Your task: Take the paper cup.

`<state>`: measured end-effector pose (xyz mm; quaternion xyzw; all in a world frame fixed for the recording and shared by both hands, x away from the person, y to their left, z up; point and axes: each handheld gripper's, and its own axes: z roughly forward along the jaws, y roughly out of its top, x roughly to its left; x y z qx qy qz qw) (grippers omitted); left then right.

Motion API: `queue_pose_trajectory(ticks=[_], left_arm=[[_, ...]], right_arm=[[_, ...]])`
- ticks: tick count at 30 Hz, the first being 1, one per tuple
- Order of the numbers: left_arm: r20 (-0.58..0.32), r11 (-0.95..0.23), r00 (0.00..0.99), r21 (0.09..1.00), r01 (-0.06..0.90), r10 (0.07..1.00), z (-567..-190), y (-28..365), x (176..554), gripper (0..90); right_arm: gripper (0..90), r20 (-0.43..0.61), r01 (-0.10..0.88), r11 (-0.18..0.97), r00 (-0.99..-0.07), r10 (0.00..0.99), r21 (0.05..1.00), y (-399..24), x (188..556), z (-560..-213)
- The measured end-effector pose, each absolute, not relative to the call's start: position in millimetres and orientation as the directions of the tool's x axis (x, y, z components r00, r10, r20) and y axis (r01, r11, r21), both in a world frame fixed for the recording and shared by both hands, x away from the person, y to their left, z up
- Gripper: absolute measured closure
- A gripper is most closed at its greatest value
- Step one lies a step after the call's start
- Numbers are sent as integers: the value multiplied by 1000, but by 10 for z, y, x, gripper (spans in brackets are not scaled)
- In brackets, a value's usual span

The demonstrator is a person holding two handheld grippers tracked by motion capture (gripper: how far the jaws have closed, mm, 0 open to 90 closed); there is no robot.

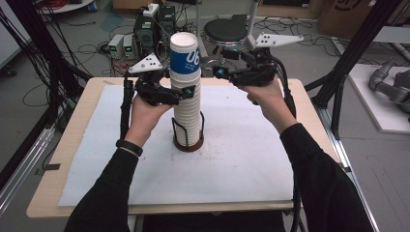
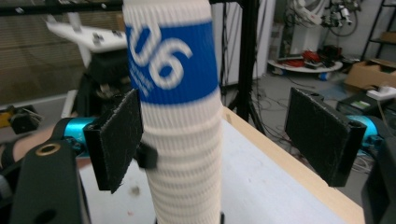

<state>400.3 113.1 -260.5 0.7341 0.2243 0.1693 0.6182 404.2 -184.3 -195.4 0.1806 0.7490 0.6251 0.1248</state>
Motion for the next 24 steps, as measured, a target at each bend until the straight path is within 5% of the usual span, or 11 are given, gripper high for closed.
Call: queue_pose_trajectory(ticks=[11, 24], left_arm=[[-26, -142, 844, 982, 121, 535, -2597, 1137, 3997, 112], [-28, -141, 841, 982, 123, 540, -2597, 1139, 3994, 113]], right_arm=[[202, 48, 96, 118, -933, 355, 988, -1438, 4098, -1651], [262, 91, 156, 141, -918, 386, 978, -1101, 4202, -1589]])
